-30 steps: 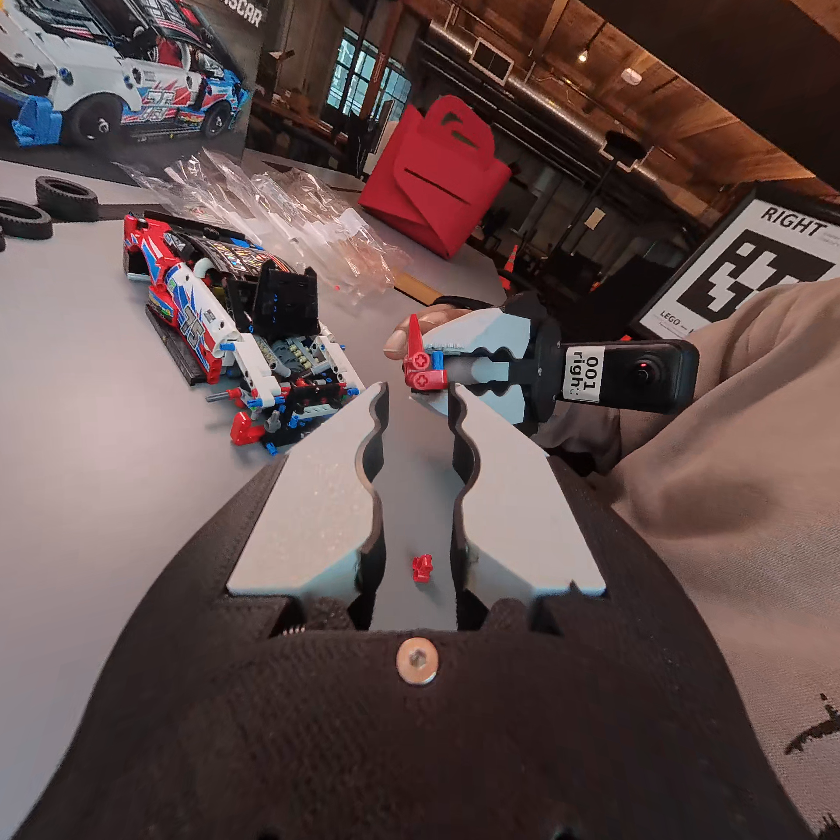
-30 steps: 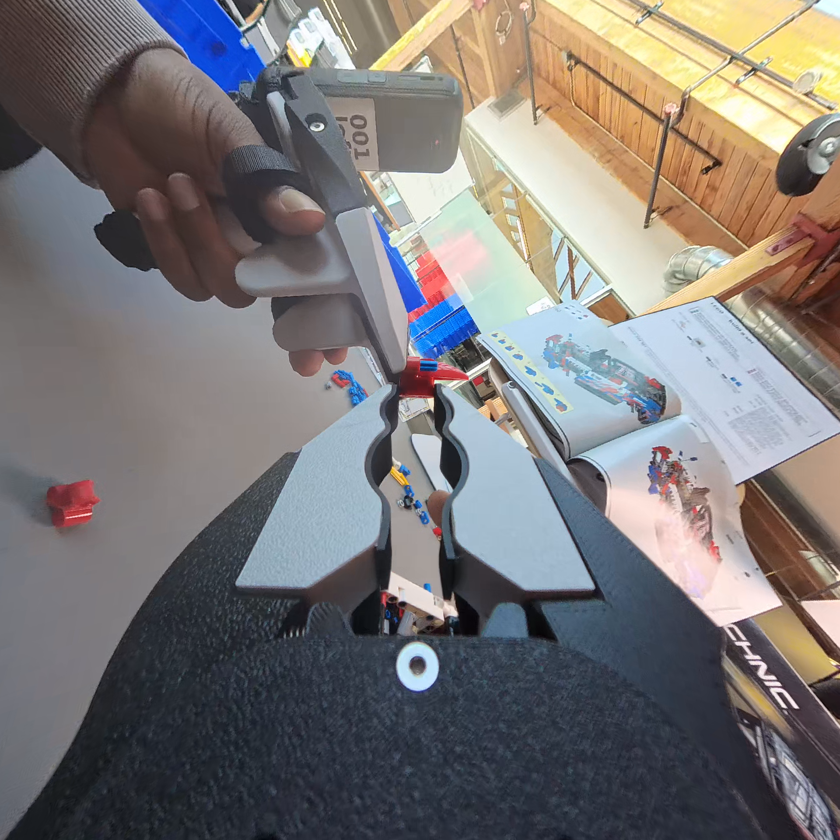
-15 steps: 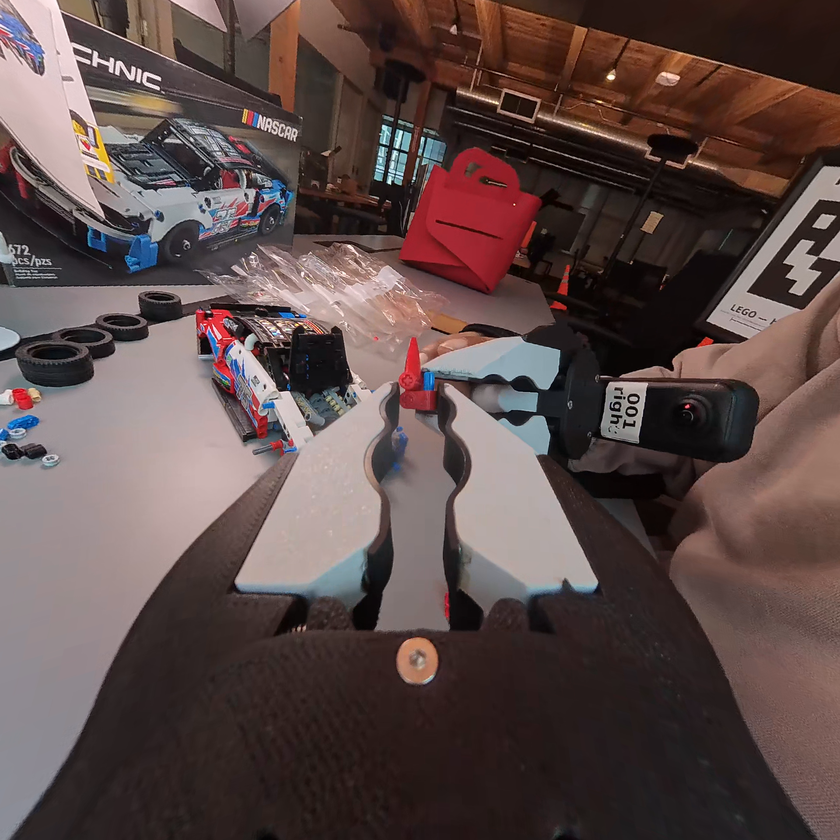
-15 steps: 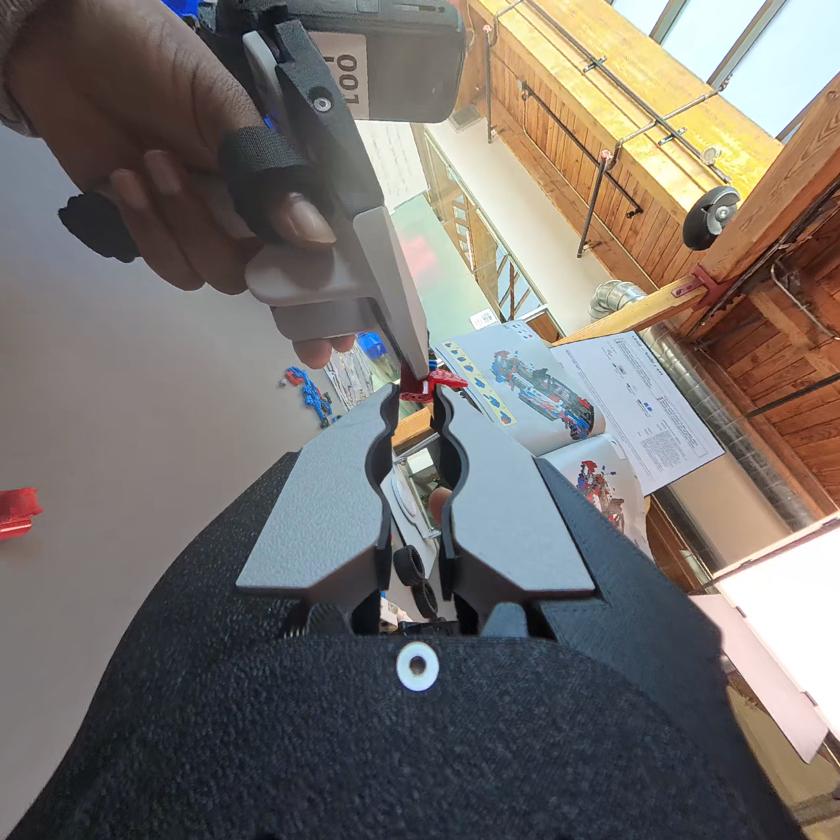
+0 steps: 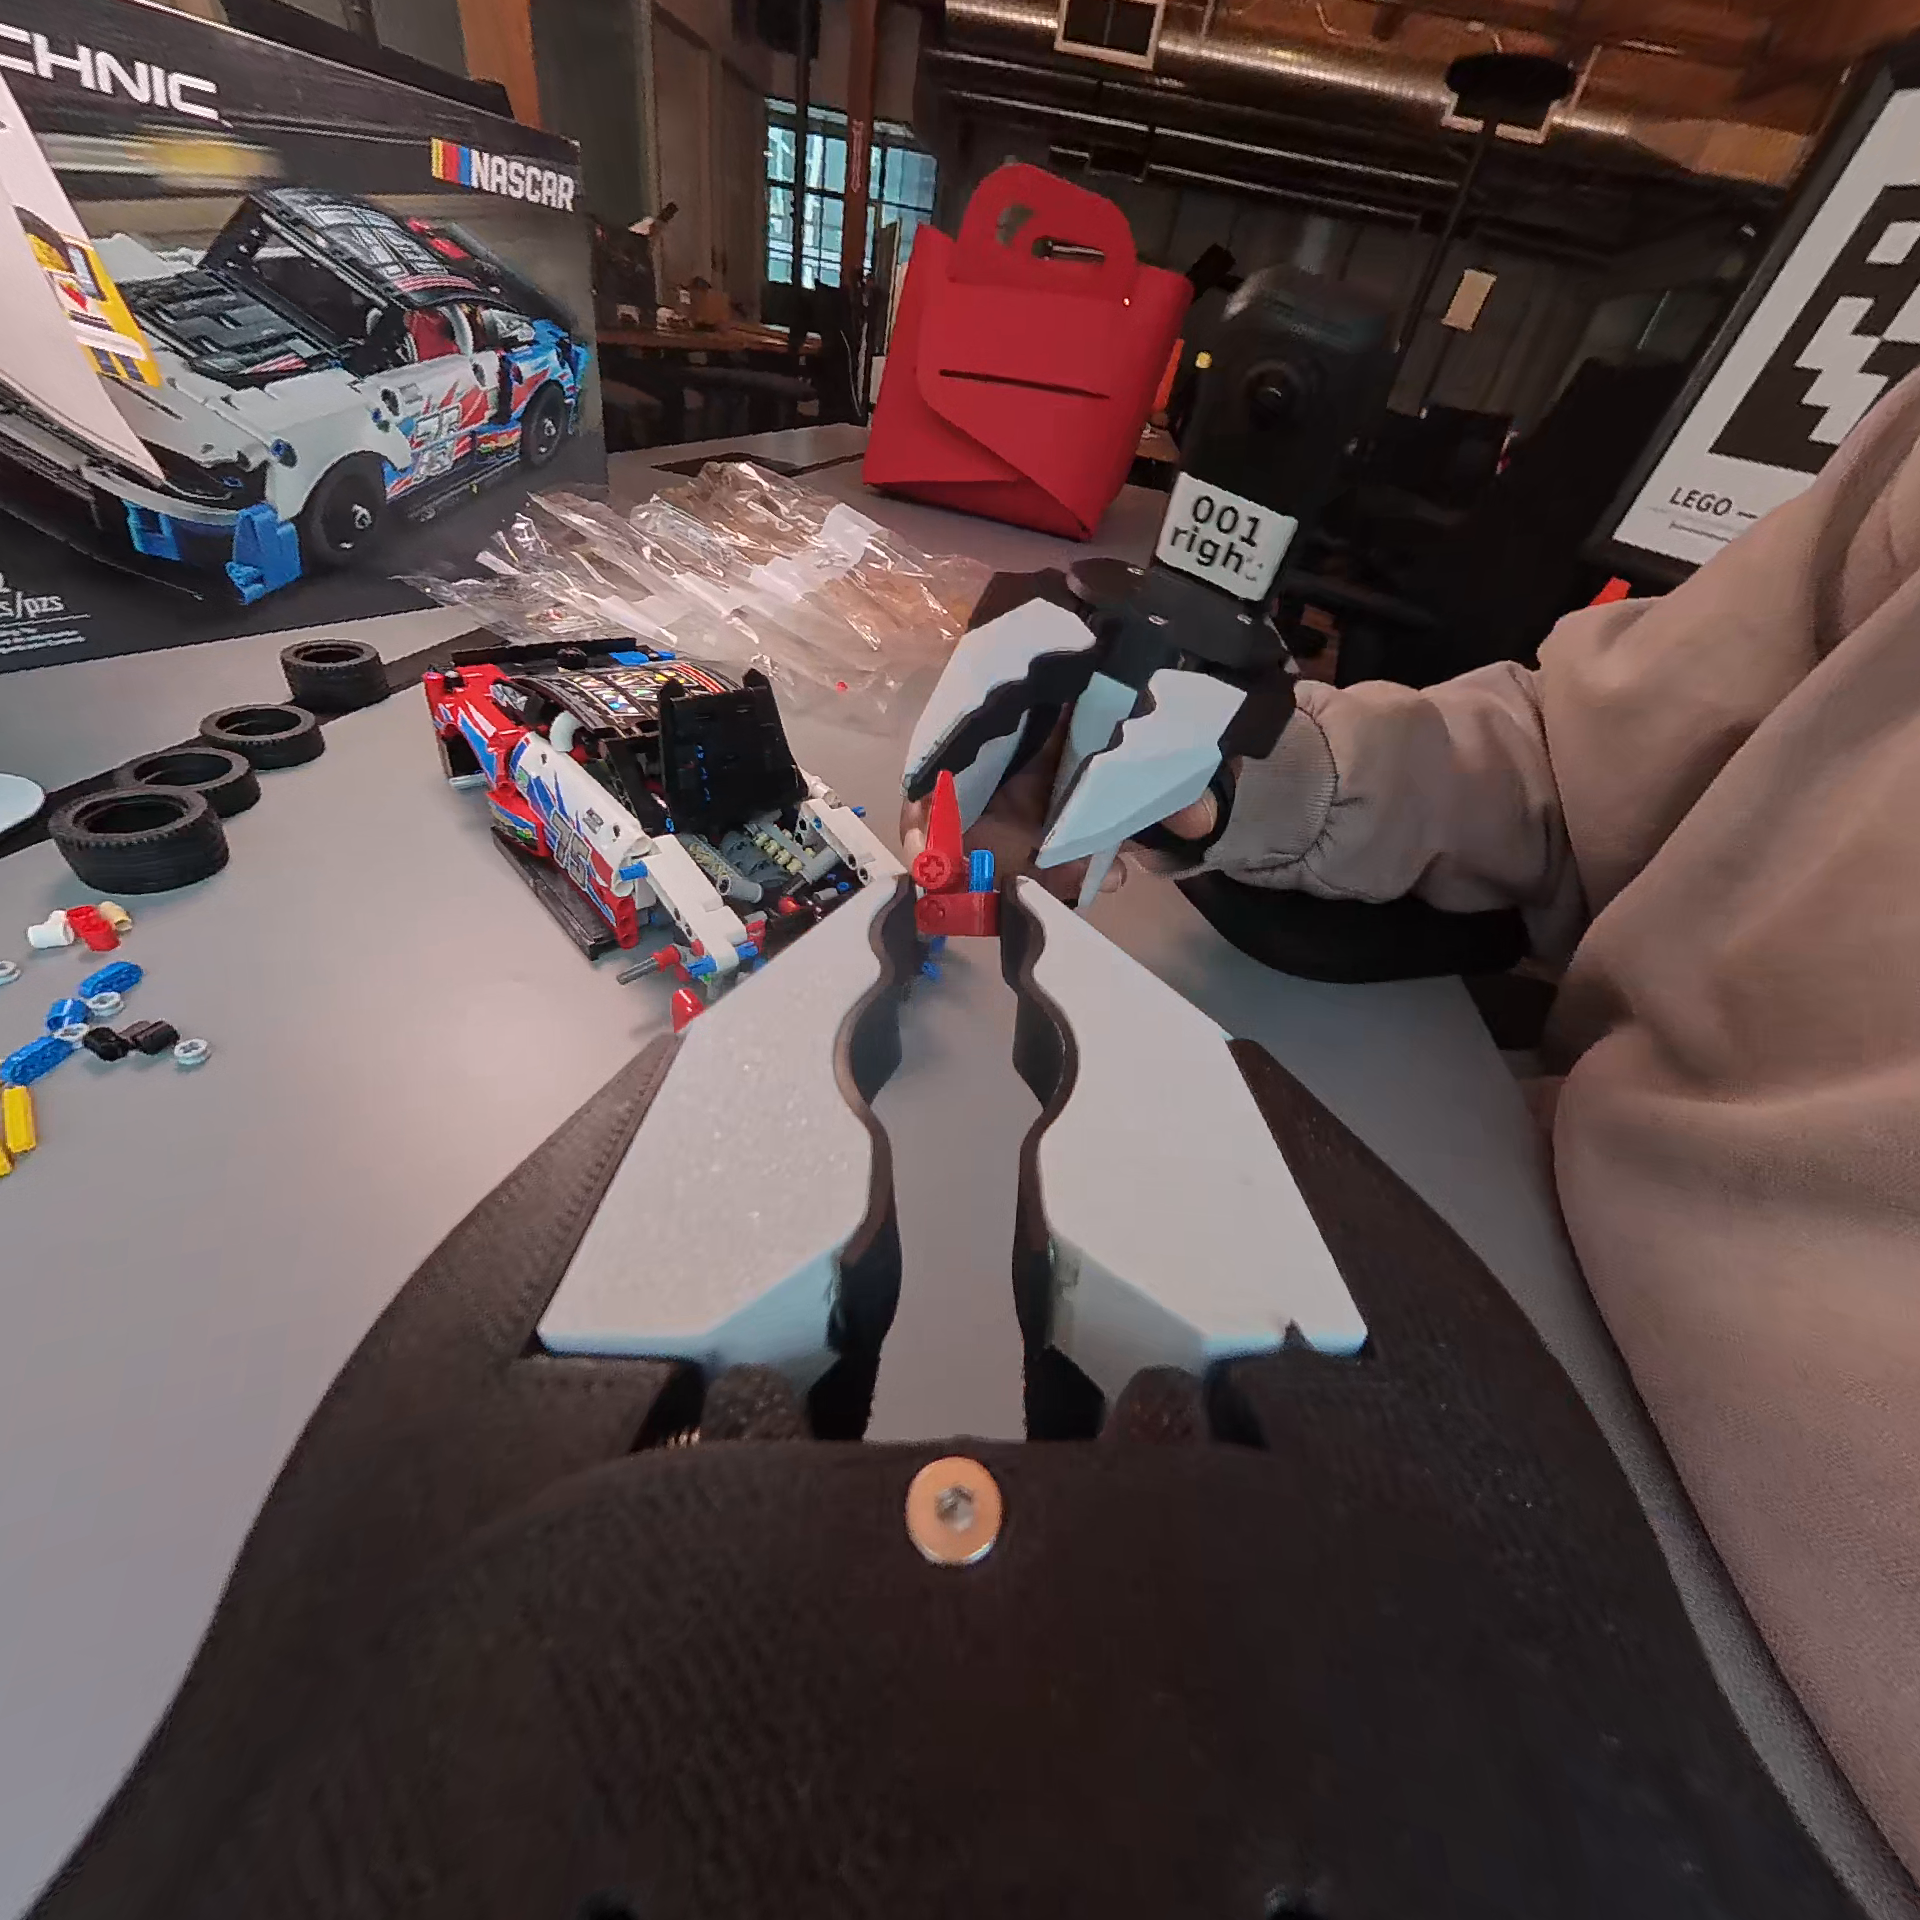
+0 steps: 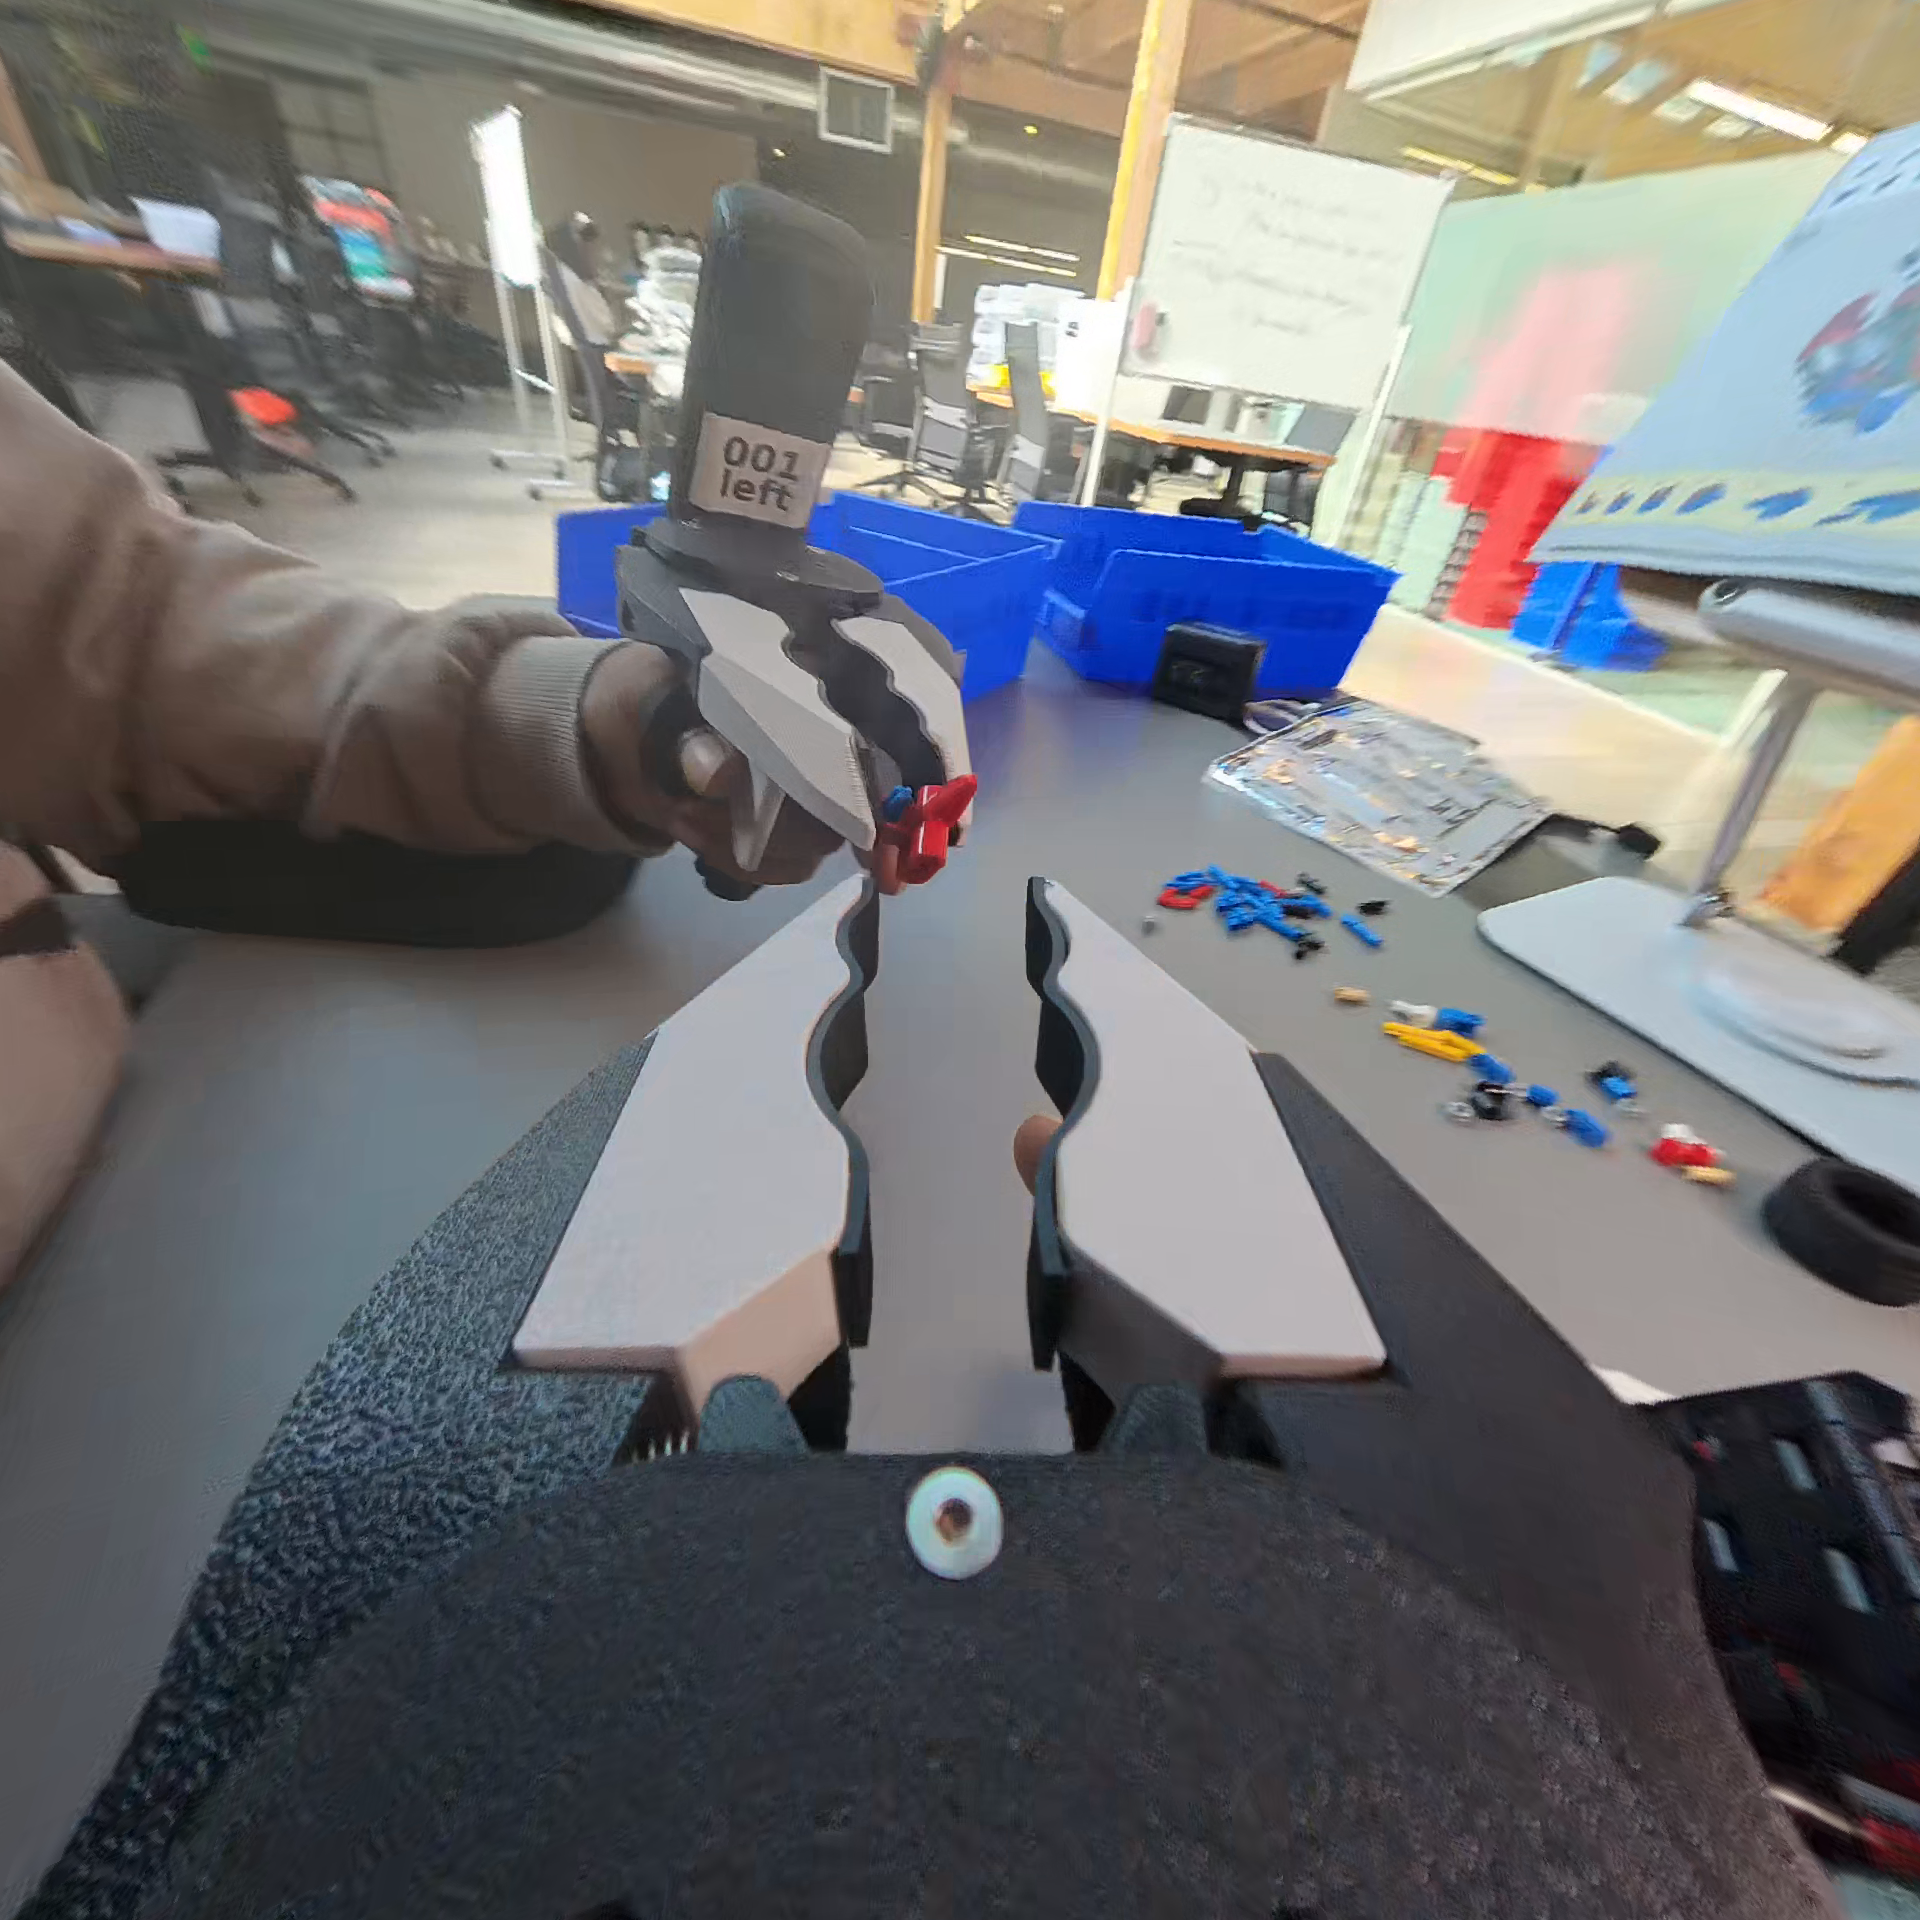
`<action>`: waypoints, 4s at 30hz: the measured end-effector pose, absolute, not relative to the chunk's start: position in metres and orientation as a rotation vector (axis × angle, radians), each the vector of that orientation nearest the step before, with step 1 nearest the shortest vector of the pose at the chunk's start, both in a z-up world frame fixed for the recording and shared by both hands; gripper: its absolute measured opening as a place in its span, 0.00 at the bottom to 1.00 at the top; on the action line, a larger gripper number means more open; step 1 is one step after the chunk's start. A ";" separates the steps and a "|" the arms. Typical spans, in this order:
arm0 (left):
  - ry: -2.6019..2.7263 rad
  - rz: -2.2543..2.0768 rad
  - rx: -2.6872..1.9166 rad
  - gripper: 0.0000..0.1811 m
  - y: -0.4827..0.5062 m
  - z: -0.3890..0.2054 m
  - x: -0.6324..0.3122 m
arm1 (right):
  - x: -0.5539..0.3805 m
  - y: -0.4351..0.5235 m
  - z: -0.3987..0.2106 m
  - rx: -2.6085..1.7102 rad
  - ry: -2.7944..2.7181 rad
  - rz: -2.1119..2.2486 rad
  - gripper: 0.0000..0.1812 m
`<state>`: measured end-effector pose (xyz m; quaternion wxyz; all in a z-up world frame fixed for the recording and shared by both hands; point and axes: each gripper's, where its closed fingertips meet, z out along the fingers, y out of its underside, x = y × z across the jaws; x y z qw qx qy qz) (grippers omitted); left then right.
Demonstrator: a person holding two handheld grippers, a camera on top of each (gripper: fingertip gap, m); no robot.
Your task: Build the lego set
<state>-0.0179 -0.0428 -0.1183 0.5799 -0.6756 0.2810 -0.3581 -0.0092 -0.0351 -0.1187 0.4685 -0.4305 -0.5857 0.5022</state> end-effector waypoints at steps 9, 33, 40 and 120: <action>0.781 -0.896 -1.580 0.07 -0.057 -0.128 0.001 | -0.010 -0.059 -0.131 -1.095 -1.523 1.450 0.03; 0.555 -1.073 -1.553 0.08 -0.045 -0.118 -0.011 | -0.018 -0.044 -0.116 -1.142 -1.347 1.582 0.02; 0.533 -1.100 -1.519 0.08 -0.046 -0.113 -0.013 | -0.019 -0.044 -0.111 -1.158 -1.300 1.640 0.02; 0.515 -0.988 -1.432 0.08 -0.030 -0.095 0.001 | -0.005 -0.029 -0.094 -1.254 -1.324 1.626 0.02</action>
